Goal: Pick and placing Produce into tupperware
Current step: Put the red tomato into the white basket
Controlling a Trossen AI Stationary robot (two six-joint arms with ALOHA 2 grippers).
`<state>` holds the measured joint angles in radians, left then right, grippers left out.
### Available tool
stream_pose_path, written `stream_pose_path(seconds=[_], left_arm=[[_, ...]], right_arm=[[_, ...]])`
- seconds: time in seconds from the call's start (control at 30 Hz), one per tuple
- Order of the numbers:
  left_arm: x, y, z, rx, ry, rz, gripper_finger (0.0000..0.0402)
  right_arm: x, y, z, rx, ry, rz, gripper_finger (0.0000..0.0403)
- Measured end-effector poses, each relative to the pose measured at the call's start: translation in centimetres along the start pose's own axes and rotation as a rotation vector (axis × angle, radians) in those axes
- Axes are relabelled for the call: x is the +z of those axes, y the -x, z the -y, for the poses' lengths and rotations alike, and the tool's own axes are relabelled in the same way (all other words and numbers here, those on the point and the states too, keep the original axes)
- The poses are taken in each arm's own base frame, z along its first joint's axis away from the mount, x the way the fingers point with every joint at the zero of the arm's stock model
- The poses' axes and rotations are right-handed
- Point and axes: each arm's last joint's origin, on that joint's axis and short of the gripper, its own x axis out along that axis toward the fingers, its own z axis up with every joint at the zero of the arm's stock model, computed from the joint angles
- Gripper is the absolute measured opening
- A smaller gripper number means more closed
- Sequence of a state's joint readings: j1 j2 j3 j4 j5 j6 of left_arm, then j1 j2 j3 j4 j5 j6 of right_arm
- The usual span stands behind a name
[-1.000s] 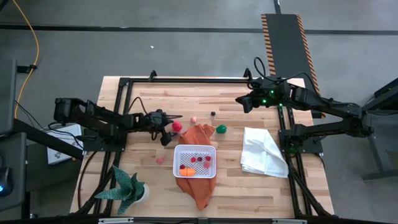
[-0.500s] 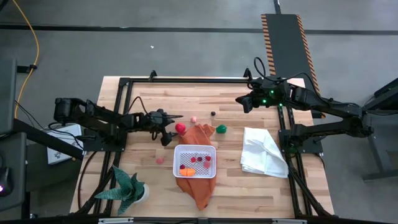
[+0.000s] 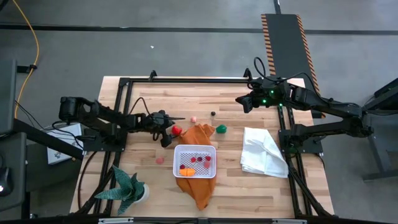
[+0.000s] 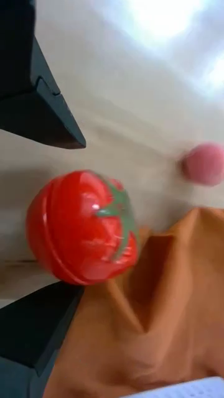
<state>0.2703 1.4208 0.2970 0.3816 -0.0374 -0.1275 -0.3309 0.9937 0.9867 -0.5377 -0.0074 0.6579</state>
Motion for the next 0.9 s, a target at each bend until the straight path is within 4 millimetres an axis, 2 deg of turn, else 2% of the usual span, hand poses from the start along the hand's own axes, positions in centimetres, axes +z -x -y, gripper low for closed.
stream_pose_path(seconds=[0.27, 0.53, 0.9], left_arm=[[0.4, -0.6, 0.1, -0.013, 0.007, 0.06, 0.0349], [1.3, -0.8, 0.3, -0.018, -0.039, 0.021, 0.0349], [0.6, -0.8, 0.3, -0.041, -0.046, -0.059, 0.0349]], right_arm=[[0.0, 0.0, 0.0, 0.0, -0.016, 0.0, 0.0062], [0.0, 0.0, 0.0, 0.0, -0.016, 0.0, 0.0062], [0.0, 0.0, 0.0, -0.001, -0.019, 0.0, 0.0062]])
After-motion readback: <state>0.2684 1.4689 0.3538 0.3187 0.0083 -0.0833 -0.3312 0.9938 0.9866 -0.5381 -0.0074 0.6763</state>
